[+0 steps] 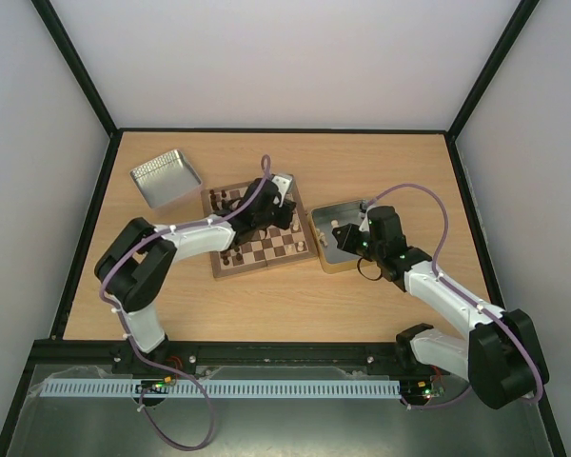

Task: Set up the chess pieces on the board
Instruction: Place the chess piece on the chessboard.

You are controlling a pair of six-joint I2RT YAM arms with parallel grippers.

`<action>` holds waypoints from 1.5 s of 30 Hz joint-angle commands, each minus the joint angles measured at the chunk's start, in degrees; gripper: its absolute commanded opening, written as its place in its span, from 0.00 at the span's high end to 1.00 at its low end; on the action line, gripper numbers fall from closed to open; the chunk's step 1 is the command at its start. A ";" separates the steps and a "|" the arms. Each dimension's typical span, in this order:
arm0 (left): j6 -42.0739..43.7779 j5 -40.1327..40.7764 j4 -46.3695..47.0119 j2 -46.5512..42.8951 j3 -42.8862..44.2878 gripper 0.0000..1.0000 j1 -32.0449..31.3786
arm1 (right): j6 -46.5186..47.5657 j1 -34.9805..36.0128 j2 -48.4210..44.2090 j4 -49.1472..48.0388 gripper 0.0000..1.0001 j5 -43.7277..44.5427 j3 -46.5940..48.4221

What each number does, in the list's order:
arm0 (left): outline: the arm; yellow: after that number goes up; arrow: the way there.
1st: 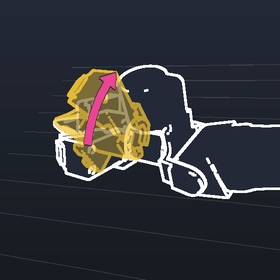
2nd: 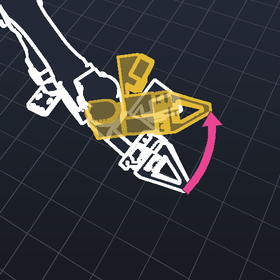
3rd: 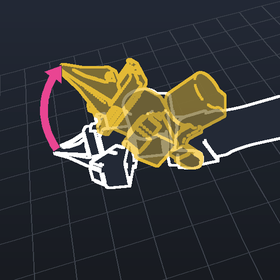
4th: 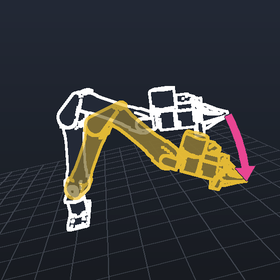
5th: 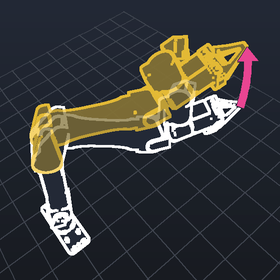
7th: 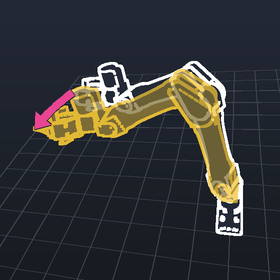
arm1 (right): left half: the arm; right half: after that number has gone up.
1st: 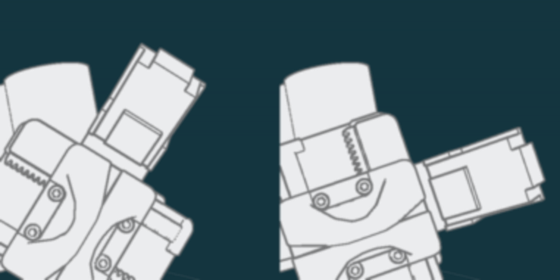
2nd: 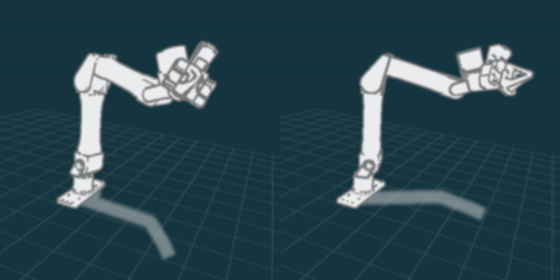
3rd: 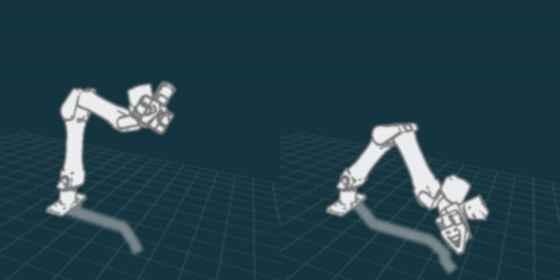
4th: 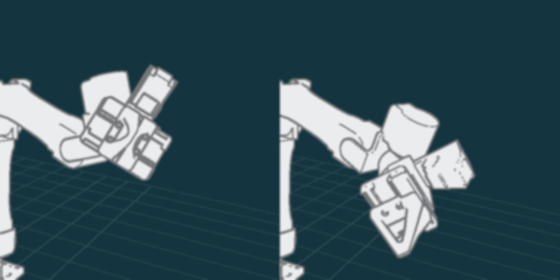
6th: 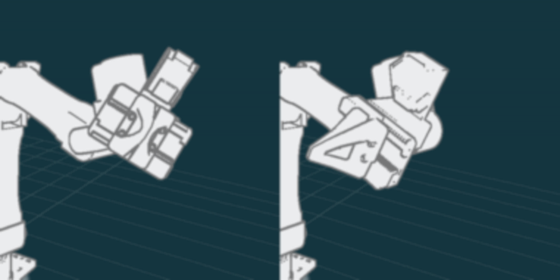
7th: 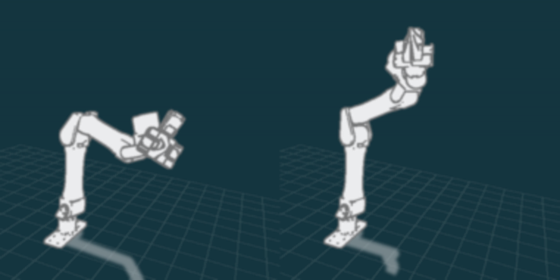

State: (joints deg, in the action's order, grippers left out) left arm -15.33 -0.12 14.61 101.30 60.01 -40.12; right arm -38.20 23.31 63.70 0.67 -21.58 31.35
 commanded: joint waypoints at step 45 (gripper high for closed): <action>2.49 -1.74 4.95 7.12 2.38 0.76 -0.05 | -0.19 -0.06 1.93 -0.73 0.98 -0.04 1.47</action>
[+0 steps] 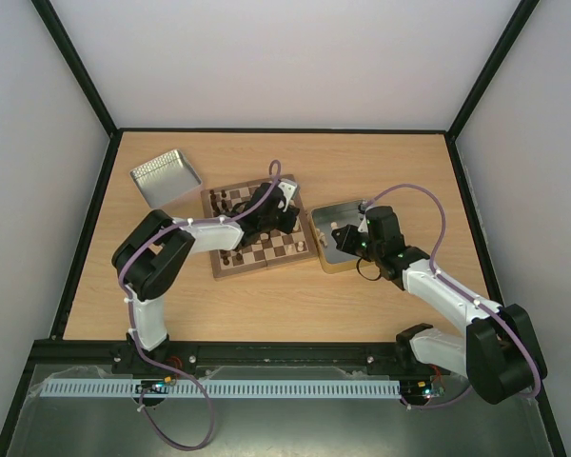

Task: Set up the chess pieces on the board
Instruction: Place the chess piece on the chessboard.

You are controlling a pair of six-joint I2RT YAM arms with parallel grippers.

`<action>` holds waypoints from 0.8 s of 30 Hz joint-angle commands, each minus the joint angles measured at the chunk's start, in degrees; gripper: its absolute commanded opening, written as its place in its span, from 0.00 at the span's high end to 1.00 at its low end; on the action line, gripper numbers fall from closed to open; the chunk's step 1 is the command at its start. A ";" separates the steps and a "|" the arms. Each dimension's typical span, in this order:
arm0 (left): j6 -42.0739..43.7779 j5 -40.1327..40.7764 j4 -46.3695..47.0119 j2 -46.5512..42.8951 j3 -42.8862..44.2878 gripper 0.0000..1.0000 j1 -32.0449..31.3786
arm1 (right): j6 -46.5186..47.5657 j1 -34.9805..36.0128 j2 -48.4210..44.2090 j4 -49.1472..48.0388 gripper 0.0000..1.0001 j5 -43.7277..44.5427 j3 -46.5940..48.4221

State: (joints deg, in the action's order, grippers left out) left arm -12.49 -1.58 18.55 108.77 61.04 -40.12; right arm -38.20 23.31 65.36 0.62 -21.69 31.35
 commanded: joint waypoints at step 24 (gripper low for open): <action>-16.96 -9.14 -9.27 -19.11 1.69 0.46 0.81 | 5.19 1.47 -0.85 -5.88 0.98 -12.36 4.44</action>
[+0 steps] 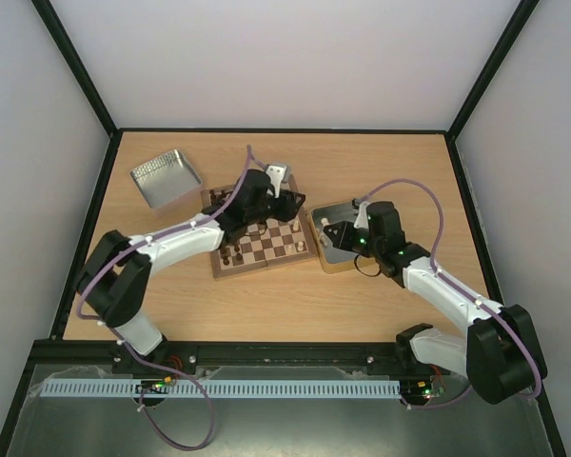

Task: Set up the chess pieces on the board
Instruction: Place the chess piece on the chessboard.

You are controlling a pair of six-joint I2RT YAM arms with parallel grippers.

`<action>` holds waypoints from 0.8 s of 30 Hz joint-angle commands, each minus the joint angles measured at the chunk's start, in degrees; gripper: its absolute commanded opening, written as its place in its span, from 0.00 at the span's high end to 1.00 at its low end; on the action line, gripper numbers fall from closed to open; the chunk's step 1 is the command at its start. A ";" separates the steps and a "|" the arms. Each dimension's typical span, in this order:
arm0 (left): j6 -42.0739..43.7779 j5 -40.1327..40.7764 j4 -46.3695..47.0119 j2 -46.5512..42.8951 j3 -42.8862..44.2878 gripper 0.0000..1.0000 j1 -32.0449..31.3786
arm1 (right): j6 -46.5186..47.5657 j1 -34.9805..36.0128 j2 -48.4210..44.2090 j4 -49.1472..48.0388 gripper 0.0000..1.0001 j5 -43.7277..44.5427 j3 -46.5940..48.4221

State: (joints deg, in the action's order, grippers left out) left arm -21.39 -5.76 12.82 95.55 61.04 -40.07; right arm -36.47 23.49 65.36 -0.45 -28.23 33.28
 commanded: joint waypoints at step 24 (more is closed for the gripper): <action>-25.70 -39.92 -18.30 -16.12 0.23 0.63 9.75 | 12.91 9.56 4.31 -14.80 0.98 -20.81 12.11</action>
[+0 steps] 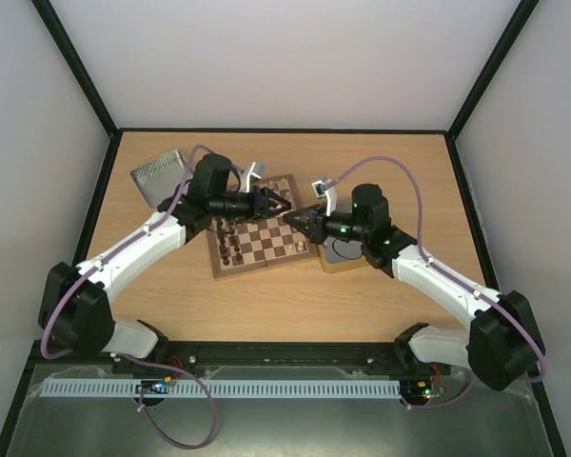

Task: Set up the chess pieces on the board
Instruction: Place the chess piece on the chessboard.

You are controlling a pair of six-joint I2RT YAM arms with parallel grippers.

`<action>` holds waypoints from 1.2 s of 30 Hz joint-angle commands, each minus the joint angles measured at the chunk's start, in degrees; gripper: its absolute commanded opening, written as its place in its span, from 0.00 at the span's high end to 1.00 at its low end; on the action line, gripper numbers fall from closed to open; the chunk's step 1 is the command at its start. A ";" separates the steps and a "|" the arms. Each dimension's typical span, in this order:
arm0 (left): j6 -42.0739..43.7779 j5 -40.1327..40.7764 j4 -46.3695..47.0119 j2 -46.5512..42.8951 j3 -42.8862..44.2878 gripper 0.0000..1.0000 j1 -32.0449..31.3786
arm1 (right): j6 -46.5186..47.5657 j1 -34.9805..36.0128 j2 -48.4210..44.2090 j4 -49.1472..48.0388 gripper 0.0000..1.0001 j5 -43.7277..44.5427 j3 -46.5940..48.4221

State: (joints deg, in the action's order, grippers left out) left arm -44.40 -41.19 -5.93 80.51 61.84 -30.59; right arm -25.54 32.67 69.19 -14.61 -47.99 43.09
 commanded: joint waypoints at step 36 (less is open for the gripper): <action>-37.84 1.18 28.28 -4.22 -9.14 0.96 0.60 | -29.18 2.23 -3.76 -30.33 0.55 14.62 -9.31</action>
State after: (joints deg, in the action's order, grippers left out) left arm -77.52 -38.96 18.63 76.03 54.00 -30.20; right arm -54.83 34.54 65.41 -39.97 -35.57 33.04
